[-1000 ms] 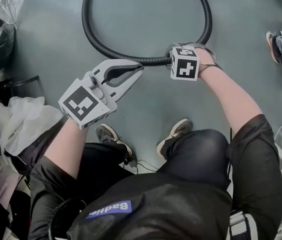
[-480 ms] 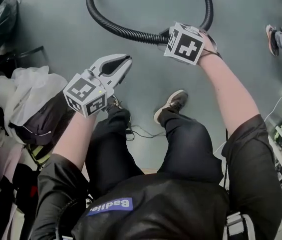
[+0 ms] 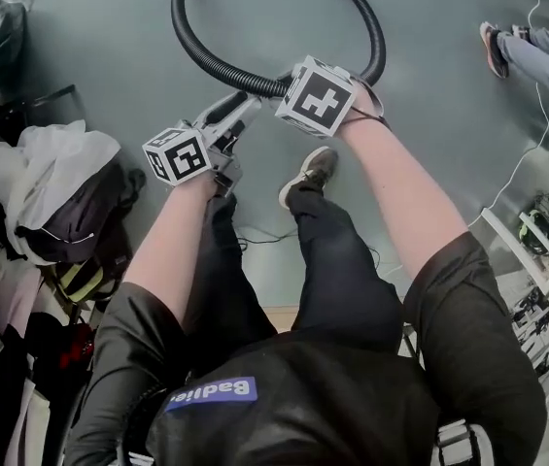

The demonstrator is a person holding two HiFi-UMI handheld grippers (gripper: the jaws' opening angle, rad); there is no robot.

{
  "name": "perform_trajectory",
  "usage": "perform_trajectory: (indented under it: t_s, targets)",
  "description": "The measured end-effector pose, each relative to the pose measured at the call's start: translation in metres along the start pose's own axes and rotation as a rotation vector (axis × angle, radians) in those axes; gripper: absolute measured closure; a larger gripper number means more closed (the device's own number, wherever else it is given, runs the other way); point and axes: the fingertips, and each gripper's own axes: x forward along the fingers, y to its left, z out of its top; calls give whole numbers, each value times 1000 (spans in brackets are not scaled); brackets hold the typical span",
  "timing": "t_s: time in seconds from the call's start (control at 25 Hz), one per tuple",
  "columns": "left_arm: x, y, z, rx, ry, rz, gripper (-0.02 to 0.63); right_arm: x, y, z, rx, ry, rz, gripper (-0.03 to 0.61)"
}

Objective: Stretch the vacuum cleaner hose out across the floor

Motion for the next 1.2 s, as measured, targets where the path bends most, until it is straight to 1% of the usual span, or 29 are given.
perform_trajectory:
  t_s: [0.16,0.24,0.28,0.36,0.44,0.48,0.52,0.6,0.64,0.68,0.72,0.8,0.84,0.88,0.92,1.0,1.04,1.08,1.12,1.2]
  targets:
    - [-5,-22,-17,-34,46,16,420,-22,21,-12,46,-19,13,414]
    - [-8,-30,-21,-88,29,27,386,-36,34,-11,77,-40,28,414]
    - [-9,-33,-21,-135,2,30,381,-43,40,-9,88,-51,31,414]
    - [-10,-40,-15,-270,-81,16,370,-55,52,-6,100,-65,21,416]
    - [-8,-55,-3,-413,-192,-63,370,-65,60,-1,113,-85,7,417]
    - [-9,-62,4,-460,-247,-100,370,-69,64,3,120,-102,7,416]
    - [-11,-67,11,-487,-296,-120,370,-74,66,7,119,-119,-1,416]
    - [-15,-74,22,-508,-362,-123,370,-82,67,11,104,-136,-40,416]
    - [-15,-77,25,-512,-374,-118,371,-85,69,11,103,-139,-53,416]
    - [-13,-80,26,-512,-364,-116,373,-87,72,13,105,-143,-58,416]
    - [-8,-84,25,-504,-327,-121,379,-88,77,16,106,-148,-52,417]
    - [7,-100,19,-475,-206,-135,377,-89,91,26,97,-164,-42,416]
    - [11,-106,19,-465,-169,-128,403,-90,95,31,101,-175,-53,416]
    - [12,-110,23,-458,-160,-119,454,-94,95,36,113,-198,-66,416]
    - [10,-114,28,-450,-165,-115,482,-99,95,40,124,-231,-73,416]
    - [6,-122,35,-433,-168,-109,483,-111,99,44,104,-284,-83,414]
    - [3,-126,38,-431,-168,-101,483,-116,102,40,75,-282,-91,414]
    - [-2,-128,42,-438,-171,-91,483,-119,104,31,38,-255,-104,406]
    - [-8,-130,47,-447,-176,-84,483,-121,104,19,-2,-210,-123,386]
    - [-21,-137,58,-450,-169,-92,483,-123,98,-8,-77,-118,-179,382]
